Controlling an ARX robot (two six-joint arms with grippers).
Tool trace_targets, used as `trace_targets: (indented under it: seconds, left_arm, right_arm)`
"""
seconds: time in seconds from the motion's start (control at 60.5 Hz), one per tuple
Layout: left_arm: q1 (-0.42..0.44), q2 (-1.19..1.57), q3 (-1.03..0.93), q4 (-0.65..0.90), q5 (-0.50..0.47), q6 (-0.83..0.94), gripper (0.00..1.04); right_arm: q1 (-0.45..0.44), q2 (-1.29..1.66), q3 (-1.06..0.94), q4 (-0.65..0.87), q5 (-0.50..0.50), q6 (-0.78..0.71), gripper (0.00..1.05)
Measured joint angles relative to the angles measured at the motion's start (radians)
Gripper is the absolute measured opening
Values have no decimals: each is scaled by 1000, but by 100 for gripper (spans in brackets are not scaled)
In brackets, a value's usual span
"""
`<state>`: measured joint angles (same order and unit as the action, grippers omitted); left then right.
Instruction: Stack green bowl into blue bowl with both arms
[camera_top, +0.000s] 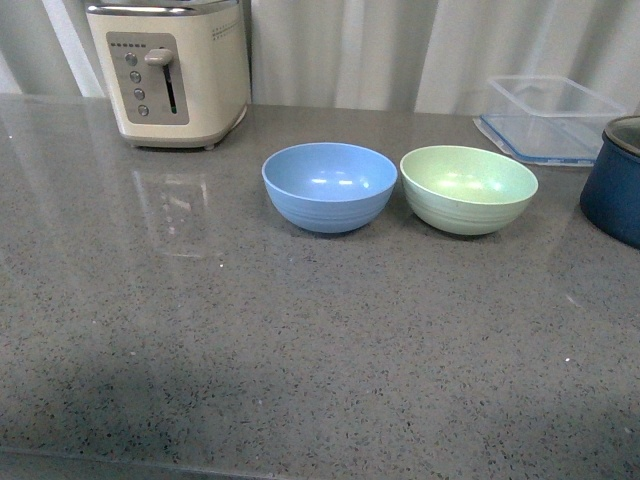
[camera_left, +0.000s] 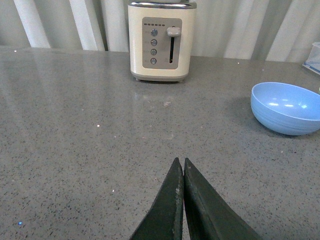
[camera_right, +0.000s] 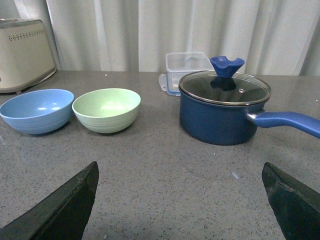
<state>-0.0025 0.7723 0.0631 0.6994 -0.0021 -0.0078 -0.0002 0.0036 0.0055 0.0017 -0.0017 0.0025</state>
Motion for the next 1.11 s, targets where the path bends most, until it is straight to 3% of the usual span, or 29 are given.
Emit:
trace_targets:
  seconds: [0.099,0.512,1.107]
  left_arm:
    - [0,-20,-38,29,0,0,4]
    - [0,-309,-42,-238,0,0,4]
    - [0,-538,-42,-461,0,0,4]
  right_arm:
    - [0,0,0,0,0,0,95]
    - [0,0,0,0,0,0,95]
    - [0,0,0,0,0,0,95]
